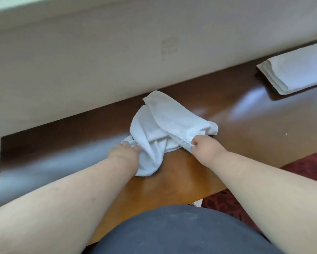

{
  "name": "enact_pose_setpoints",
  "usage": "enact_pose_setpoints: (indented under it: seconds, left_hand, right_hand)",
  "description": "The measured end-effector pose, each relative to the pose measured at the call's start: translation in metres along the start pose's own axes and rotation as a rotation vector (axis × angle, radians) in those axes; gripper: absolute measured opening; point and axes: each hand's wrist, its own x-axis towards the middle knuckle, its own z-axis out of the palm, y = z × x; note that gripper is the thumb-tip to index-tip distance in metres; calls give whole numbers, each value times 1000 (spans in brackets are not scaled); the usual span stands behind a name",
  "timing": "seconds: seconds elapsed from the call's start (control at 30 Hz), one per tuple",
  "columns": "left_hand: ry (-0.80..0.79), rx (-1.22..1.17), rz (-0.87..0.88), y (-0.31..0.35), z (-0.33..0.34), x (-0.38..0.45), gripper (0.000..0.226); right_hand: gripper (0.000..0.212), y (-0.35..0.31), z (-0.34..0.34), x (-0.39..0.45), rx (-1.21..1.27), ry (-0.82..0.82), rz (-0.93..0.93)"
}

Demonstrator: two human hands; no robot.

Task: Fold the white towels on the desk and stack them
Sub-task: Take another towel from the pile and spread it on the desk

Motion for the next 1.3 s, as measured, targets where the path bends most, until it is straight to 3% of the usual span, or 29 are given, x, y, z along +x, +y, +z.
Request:
enact_pose_setpoints:
  seconds: [0.07,0.13,0.2,0.3,0.37,0.47,0.57,0.63,0.7,0.77,0.87,0.93,1.0,1.1,1.23,1.3]
  left_hand:
    - [194,-42,43,2,-9,0,49]
    - [385,-286,161,15,-25,1,40]
    - [265,-674,174,37,-49,1,44]
    - [-84,-1279,-12,65,-75,12,61]
    - [-183,-1567,-125,71,-92,24,64]
    - [-119,-1903,-207,75,-110,51,51]
    - [68,-1983,-143,93,-136,66,29]
    - [83,-2031,-177,114,-159,65,9]
    - [169,-1938,-88,145,-186,65,4]
    - [267,-1747,54,180,-207,70,11]
    - [403,-1334,186,228,-224,89,35]
    - [473,-1108,239,257,-230,106,33]
    - [494,-933,231,285,-230,120,31]
    - [400,-783,304,320,-226,139,33]
    - [314,-226,415,343,-220,161,52]
    - [299,-74,402,348,-218,167,66]
  right_hand:
    - [10,-11,5,-12,103,15,11]
    - [7,-18,7,-22,215,69,2]
    - [6,-23,5,-33,342,82,36]
    - [11,-29,-3,-53,449,94,27]
    - [13,-27,-9,-66,586,41,29]
    - [16,-18,-27,-83,792,-58,42]
    - [20,9,-48,-83,986,-25,59]
    - [20,36,-62,-77,1190,40,98]
    - [19,70,-78,-67,1310,160,175]
    - [19,111,-90,-53,1337,294,259]
    - [17,175,-99,-36,1197,447,359]
    - [9,213,-101,-26,1046,499,375]
    - [5,247,-101,-16,901,493,374]
    - [10,282,-96,4,731,388,364]
    - [31,304,-90,24,509,238,282]
    - [41,310,-87,29,390,175,250]
